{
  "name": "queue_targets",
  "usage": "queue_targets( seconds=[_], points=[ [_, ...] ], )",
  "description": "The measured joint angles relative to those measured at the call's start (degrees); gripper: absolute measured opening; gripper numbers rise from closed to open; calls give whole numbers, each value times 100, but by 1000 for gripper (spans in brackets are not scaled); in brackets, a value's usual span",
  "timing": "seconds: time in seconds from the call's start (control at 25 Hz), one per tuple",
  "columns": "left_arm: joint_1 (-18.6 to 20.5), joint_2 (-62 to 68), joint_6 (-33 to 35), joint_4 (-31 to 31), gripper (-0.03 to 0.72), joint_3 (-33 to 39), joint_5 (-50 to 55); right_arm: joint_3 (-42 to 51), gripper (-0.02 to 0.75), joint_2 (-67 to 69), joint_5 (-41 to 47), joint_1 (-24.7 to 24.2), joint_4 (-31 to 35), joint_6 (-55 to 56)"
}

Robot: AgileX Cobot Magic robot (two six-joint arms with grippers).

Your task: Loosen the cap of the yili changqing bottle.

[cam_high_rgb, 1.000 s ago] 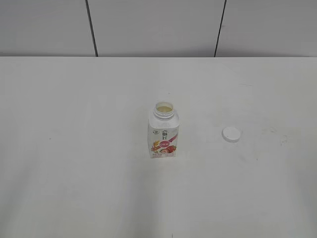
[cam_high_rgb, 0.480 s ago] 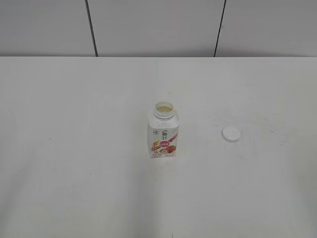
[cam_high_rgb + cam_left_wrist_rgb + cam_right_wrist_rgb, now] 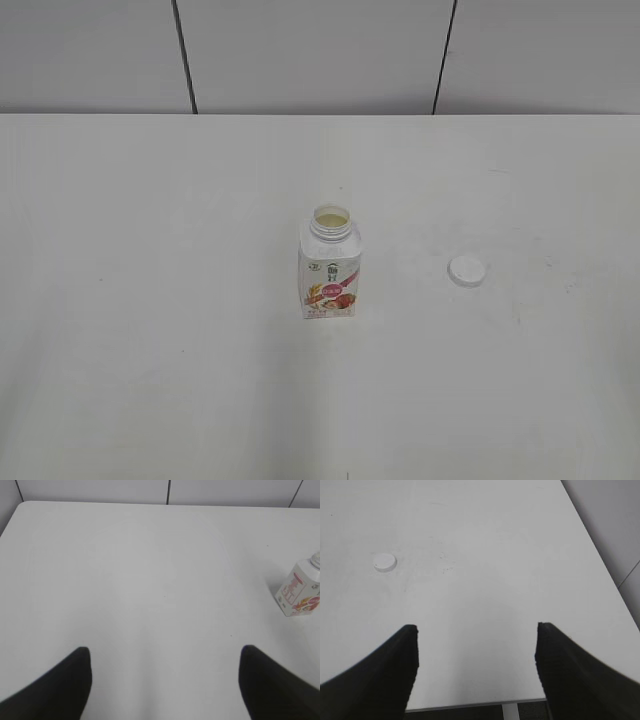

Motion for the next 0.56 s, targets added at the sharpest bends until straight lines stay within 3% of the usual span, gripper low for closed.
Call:
queue_targets(
  seconds=[0.56],
  points=[
    [0, 0, -5, 0, 544, 0, -5, 0, 573, 0, -6, -7, 0, 5]
  ],
)
